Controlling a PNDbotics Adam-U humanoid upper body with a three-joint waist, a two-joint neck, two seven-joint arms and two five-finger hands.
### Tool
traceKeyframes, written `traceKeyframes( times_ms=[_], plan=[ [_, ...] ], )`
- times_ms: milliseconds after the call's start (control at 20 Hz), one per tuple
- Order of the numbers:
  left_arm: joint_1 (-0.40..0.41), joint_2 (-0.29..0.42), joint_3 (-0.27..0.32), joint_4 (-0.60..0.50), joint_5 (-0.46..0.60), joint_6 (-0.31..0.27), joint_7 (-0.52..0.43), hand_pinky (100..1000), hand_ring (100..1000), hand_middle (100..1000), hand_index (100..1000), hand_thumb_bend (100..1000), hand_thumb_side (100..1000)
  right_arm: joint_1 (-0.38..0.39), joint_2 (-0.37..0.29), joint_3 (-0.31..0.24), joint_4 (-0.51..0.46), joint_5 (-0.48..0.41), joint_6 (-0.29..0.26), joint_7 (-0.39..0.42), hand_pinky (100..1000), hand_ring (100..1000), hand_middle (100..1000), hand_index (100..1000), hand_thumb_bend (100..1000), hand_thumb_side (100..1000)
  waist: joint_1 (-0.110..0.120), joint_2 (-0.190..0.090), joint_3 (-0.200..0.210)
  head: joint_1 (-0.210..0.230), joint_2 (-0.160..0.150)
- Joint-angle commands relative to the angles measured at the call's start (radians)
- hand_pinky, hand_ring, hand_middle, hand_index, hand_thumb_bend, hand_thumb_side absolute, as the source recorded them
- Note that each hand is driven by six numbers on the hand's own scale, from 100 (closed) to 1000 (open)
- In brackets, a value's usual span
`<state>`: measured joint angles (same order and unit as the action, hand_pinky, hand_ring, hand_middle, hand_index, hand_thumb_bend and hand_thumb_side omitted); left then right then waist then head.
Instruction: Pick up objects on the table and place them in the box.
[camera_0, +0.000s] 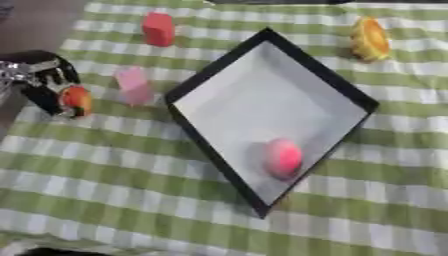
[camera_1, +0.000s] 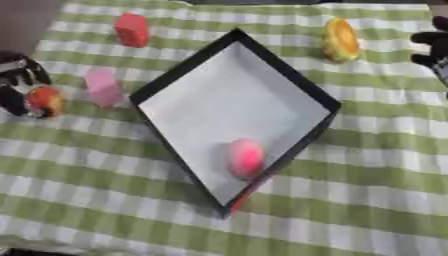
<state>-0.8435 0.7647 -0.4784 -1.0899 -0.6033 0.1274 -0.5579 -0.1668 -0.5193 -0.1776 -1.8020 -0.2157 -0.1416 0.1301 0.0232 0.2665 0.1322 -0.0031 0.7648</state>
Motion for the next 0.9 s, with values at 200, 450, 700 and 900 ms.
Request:
traceKeyframes(
  times_ms=[200, 450, 700, 900],
  plan=[
    [0.000, 0.064, -0.006, -0.088, 0.009, 0.017, -0.022, 704, 720, 695, 674, 245, 100, -0.006, -0.017, -0.003, -0.009, 0.005, 0.002, 0.000, 872, 965, 759, 921, 100, 635, 0.010, -0.015, 0.000, 0.004, 0.005],
    [0.004, 0.106, -0.002, -0.218, 0.025, 0.036, -0.012, 702, 719, 694, 669, 241, 100, -0.003, -0.022, -0.006, -0.012, 0.003, -0.002, -0.001, 872, 965, 759, 921, 100, 626, 0.011, -0.019, -0.001, -0.002, 0.005],
    [-0.044, 0.139, 0.019, -0.406, 0.034, 0.051, 0.011, 702, 717, 691, 669, 227, 100, -0.010, -0.030, -0.010, -0.016, -0.008, -0.008, -0.006, 872, 963, 760, 921, 100, 613, 0.010, -0.026, -0.007, -0.013, 0.005],
    [-0.128, 0.103, 0.031, -0.499, 0.048, 0.074, 0.005, 701, 715, 687, 663, 200, 100, -0.016, -0.037, -0.019, -0.019, -0.022, -0.010, -0.018, 872, 964, 762, 922, 100, 606, 0.012, -0.034, -0.005, -0.024, 0.005]
  ],
)
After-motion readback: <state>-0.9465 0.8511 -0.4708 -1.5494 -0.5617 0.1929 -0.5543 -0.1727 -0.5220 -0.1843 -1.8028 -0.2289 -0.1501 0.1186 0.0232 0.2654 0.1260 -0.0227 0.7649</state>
